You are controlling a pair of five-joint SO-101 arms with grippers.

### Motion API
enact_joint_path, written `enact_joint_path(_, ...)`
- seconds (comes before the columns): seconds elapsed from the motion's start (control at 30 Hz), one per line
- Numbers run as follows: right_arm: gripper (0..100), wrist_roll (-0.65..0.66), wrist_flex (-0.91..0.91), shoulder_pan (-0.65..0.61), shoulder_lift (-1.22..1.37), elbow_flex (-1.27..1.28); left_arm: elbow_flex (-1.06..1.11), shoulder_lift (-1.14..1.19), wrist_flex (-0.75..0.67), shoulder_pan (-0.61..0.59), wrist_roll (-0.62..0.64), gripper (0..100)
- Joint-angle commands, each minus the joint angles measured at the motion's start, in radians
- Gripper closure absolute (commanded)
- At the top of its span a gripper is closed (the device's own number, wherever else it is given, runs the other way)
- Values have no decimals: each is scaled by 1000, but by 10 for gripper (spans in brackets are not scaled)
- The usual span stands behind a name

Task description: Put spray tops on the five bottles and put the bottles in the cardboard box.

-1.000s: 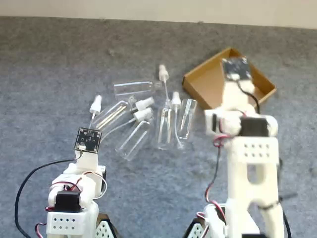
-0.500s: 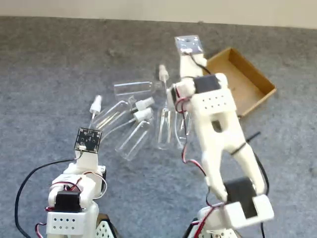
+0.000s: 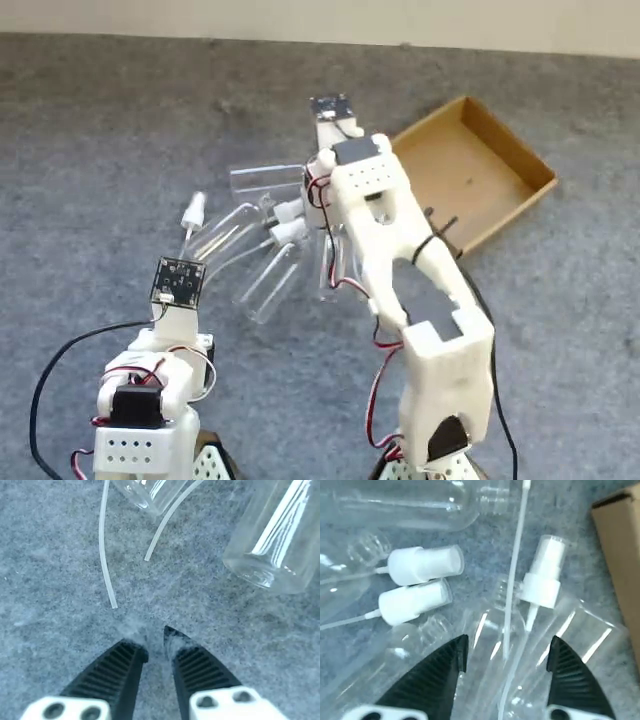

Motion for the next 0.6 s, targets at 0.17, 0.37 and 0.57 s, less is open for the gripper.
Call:
enact_joint_path(0.17, 760, -132, 10, -13, 81, -119, 21, -5, -2, 10, -11, 994)
enact_joint_path(0.37, 759, -187, 21, -15, 81, -119, 21, -5, -3, 10, -11, 994)
enact_joint_path(0.57, 727, -281, 194, -16, 84, -237, 21, -5, -3, 10, -11, 994)
